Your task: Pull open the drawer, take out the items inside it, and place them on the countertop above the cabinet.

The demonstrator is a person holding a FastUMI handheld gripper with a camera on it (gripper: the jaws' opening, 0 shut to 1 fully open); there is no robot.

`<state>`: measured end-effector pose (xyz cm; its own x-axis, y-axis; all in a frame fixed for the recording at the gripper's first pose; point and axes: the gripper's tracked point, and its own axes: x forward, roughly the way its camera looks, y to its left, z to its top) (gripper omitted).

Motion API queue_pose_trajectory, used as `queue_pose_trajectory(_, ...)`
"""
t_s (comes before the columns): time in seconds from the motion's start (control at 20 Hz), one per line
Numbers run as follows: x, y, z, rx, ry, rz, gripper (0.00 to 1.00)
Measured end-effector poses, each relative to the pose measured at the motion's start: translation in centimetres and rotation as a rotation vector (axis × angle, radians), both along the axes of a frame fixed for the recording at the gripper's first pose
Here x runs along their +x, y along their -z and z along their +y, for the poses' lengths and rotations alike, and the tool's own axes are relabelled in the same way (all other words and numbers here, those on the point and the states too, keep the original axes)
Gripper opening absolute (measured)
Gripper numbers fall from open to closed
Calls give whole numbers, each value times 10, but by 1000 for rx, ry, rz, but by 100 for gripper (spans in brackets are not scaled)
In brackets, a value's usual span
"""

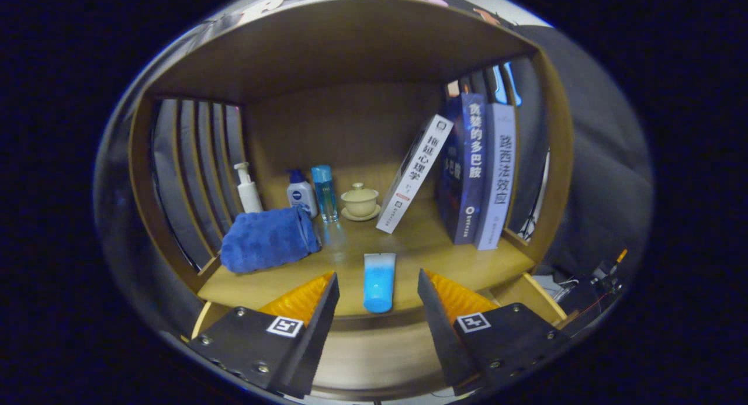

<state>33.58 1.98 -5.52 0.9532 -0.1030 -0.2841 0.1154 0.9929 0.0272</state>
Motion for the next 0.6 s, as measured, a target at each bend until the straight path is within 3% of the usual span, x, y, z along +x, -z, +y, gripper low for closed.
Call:
queue_pose_trajectory(0.3, -93, 12, 4, 61, 41, -131, 80)
queue_pose_trajectory(0.6, -148, 76, -9, 202, 102, -117, 80)
